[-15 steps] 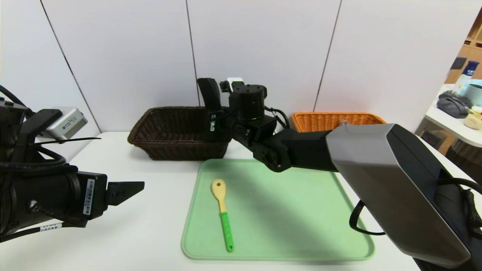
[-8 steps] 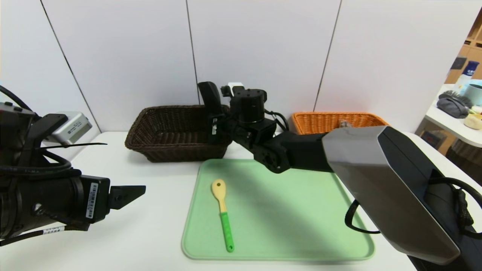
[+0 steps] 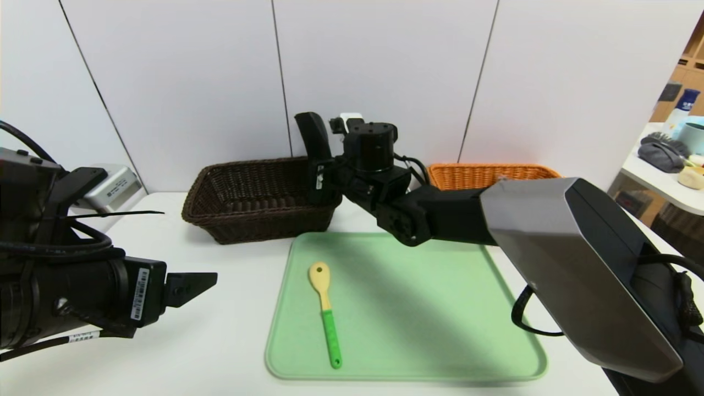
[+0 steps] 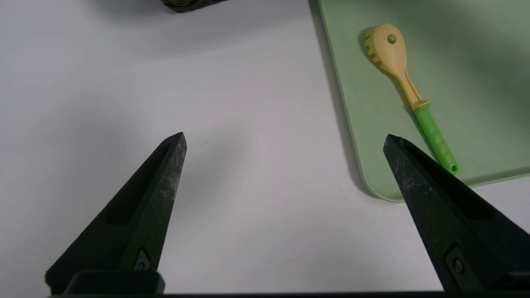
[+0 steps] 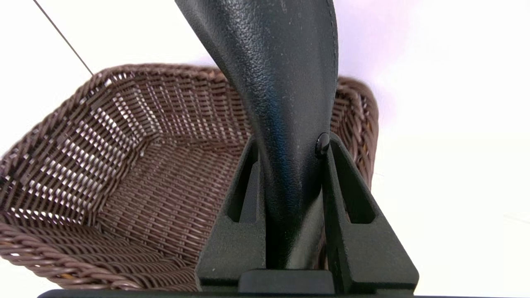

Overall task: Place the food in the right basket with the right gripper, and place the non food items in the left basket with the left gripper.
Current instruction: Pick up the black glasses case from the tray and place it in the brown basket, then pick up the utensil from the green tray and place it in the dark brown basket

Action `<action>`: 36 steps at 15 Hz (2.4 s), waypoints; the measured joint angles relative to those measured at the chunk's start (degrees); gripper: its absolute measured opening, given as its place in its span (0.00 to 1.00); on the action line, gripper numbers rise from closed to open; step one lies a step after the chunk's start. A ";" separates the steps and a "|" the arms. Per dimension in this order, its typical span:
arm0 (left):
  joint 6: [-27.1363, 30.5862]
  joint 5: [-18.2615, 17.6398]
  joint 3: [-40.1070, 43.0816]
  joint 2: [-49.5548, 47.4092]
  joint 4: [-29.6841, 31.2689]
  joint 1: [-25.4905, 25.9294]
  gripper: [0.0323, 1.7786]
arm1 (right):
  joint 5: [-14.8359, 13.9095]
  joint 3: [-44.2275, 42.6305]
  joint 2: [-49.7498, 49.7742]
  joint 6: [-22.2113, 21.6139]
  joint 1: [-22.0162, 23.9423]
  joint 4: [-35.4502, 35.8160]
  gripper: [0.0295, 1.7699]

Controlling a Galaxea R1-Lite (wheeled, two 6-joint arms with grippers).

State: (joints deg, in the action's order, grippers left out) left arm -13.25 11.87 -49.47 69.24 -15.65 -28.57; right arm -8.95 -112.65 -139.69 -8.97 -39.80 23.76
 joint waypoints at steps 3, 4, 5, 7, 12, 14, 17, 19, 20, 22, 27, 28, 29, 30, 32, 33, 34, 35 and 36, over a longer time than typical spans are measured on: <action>0.00 0.05 -0.09 0.05 -0.02 -0.26 0.95 | -0.61 0.00 0.46 -0.01 0.04 0.05 0.21; -0.02 0.06 -0.09 0.05 -0.07 -0.33 0.95 | -0.94 0.00 0.61 0.05 -0.02 0.07 0.30; 0.00 0.17 -0.09 -0.01 -0.13 -0.33 0.95 | -1.05 0.00 0.74 0.13 -0.13 0.07 0.38; 0.02 0.17 -0.09 -0.12 -0.22 -0.33 0.95 | -1.05 -0.02 1.00 0.10 -0.30 0.09 0.52; 0.09 0.17 -0.06 -0.20 -0.24 -0.33 0.95 | -1.16 0.02 1.29 0.05 -0.24 1.05 0.73; 0.09 0.16 -0.09 -0.15 -0.20 -0.41 0.95 | -1.27 0.02 1.63 0.07 -0.11 0.90 0.78; 0.11 0.17 -0.20 -0.15 -0.09 -0.41 0.95 | -4.04 0.06 2.90 2.63 -0.11 0.40 0.84; 0.16 0.17 -0.41 -0.12 0.02 -0.48 0.95 | -6.38 0.09 4.50 4.77 -0.33 0.07 0.87; 0.16 0.16 -0.83 -0.09 0.04 -0.66 0.95 | -6.92 0.11 5.64 5.39 -0.41 -0.72 0.88; -0.02 0.17 -2.60 0.29 -0.20 -1.71 0.95 | -8.44 0.17 8.85 6.02 -0.57 -4.67 0.90; -3.39 1.52 -10.90 4.68 -4.66 -8.30 0.95 | -16.04 3.97 19.35 5.53 0.23 -23.14 0.93; -4.83 1.62 -12.93 5.92 -5.67 -9.59 0.95 | -16.49 5.71 21.55 5.60 0.80 -26.28 0.94; -6.25 1.74 -14.99 7.38 -7.14 -10.73 0.95 | -16.63 7.25 23.84 5.80 1.33 -29.66 0.94; -7.34 1.82 -16.87 9.06 -8.44 -11.67 0.95 | -16.63 8.39 26.44 6.02 1.79 -33.89 0.94; -8.44 1.93 -19.46 12.37 -8.68 -13.18 0.95 | -16.54 9.57 31.61 6.34 3.10 -44.02 0.95; -8.63 1.96 -20.29 13.89 -8.41 -13.81 0.95 | -16.32 9.92 34.05 6.33 4.34 -49.71 0.95; -8.74 2.07 -21.11 15.35 -8.13 -14.40 0.95 | -16.15 10.51 36.55 6.23 6.18 -55.53 0.95; -8.77 2.45 -22.14 16.81 -8.05 -14.81 0.95 | -15.88 11.74 39.25 6.14 8.36 -61.25 0.95; -8.72 3.08 -23.19 18.13 -8.02 -15.10 0.95 | -15.47 13.42 41.70 6.17 10.29 -65.66 0.96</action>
State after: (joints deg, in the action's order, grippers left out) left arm -21.97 14.96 -72.66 87.37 -23.67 -43.68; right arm -24.42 -99.23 -97.99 -2.80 -29.51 -41.90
